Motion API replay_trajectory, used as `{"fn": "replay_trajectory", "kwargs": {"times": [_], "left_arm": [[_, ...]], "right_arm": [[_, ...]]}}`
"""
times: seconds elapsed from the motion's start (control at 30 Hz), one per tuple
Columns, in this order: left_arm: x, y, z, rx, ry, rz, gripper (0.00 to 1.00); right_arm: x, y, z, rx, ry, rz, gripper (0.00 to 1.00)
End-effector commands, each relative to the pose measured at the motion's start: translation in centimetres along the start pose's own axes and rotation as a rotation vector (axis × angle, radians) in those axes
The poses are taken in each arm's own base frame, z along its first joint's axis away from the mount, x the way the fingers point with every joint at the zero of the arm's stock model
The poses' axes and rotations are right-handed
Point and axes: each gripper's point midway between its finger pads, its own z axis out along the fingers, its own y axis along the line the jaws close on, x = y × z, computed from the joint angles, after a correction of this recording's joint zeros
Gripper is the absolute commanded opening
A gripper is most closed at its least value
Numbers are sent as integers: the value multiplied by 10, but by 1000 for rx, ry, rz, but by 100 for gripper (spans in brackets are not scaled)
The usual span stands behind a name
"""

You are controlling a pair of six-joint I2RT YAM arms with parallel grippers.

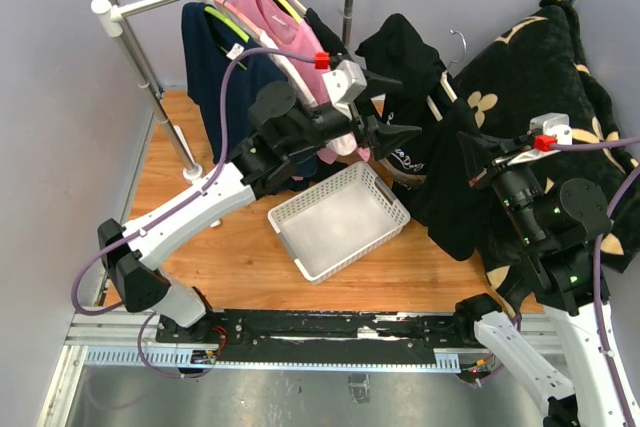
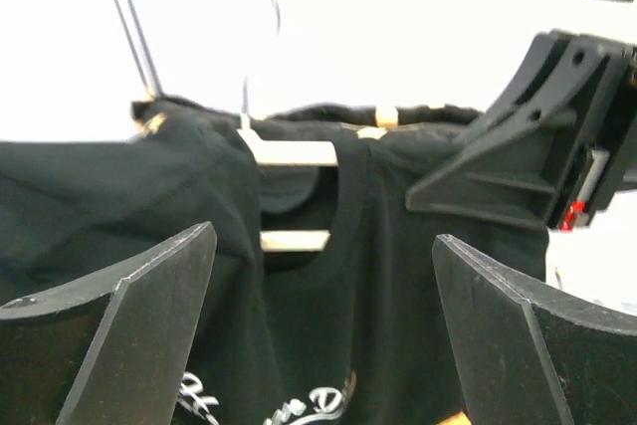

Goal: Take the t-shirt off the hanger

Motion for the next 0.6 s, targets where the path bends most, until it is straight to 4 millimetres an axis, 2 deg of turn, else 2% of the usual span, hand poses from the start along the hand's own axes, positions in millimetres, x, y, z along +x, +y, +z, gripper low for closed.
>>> {"fn": "replay_trajectory", "kwargs": {"times": [0.0, 0.1, 0.2, 0.4, 0.57], "left_arm": [[-67, 13, -9, -109, -228, 112, 96], [-81, 20, -6, -136, -287, 151, 96], [-86, 22, 2, -129, -311, 176, 96], [-72, 34, 31, -120, -275, 192, 96], [-62, 38, 45, -109, -256, 186, 93]], "right_arm": [[-31, 7, -3, -30, -117, -13, 1], [-32, 10, -4, -48, -116, -14, 1], [-30, 12, -6, -60, -113, -14, 1], [-29, 16, -7, -86, -113, -16, 1], [-29, 18, -8, -94, -114, -21, 1]]}}
